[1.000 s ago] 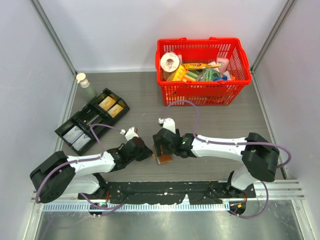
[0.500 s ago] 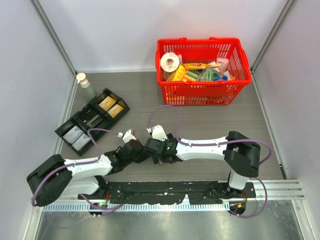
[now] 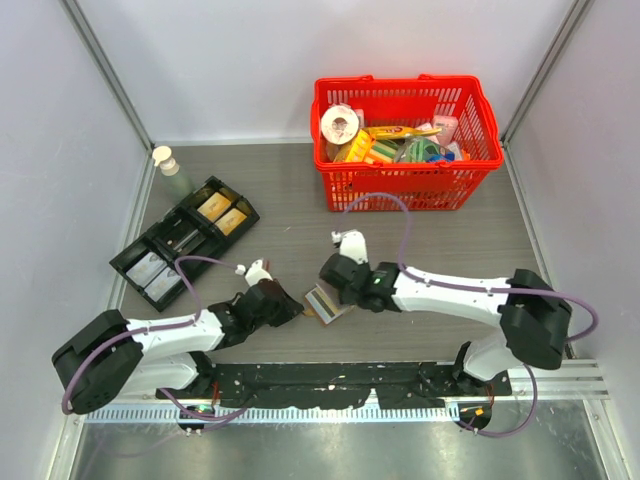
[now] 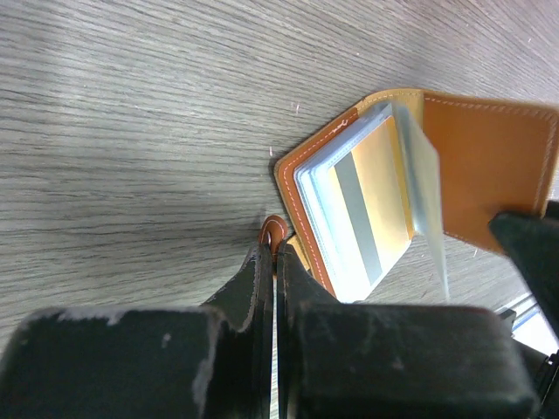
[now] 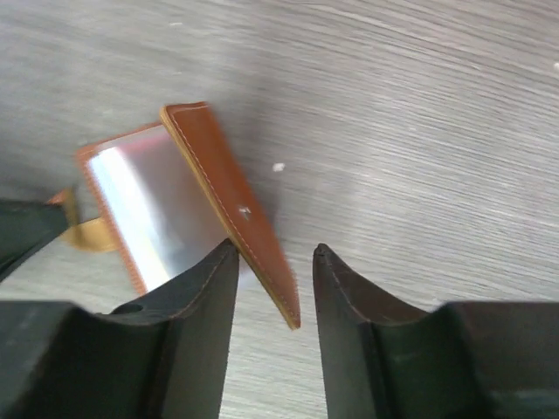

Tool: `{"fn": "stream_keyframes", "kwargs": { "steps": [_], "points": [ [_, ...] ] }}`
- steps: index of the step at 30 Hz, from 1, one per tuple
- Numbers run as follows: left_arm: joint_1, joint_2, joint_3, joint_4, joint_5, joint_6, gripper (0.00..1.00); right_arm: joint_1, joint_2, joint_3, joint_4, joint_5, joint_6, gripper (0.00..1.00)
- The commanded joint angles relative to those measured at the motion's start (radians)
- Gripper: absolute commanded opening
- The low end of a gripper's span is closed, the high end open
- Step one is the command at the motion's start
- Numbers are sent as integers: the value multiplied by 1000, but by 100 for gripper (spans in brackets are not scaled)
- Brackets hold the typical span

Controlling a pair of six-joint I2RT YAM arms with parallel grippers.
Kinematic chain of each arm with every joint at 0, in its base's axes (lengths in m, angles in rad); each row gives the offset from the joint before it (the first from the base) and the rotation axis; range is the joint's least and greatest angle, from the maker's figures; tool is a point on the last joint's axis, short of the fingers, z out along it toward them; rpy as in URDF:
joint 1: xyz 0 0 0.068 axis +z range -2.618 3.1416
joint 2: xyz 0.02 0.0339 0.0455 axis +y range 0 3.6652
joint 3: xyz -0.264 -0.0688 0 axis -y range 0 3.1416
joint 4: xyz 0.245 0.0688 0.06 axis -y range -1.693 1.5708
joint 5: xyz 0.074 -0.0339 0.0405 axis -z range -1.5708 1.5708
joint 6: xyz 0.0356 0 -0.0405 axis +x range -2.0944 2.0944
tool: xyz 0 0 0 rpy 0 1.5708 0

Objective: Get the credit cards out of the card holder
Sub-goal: Open the card holder at the center of the board.

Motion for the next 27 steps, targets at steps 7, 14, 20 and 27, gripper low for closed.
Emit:
{"fn": "stream_keyframes", "kwargs": {
  "steps": [7, 14, 20, 27],
  "points": [
    [-1, 52, 37, -115, -32, 86, 0, -193, -112, -248, 183, -165, -17, 35],
    [0, 83, 105, -183, -61, 149, 0, -236, -101, -262, 179, -194, -23, 45],
    [0, 64, 137, -212, -64, 169, 0, -227, -221, -161, 90, -193, -60, 68],
    [-1, 70, 137, -207, -30, 160, 0, -135, -276, -52, 101, -199, -80, 66]
  ]
}}
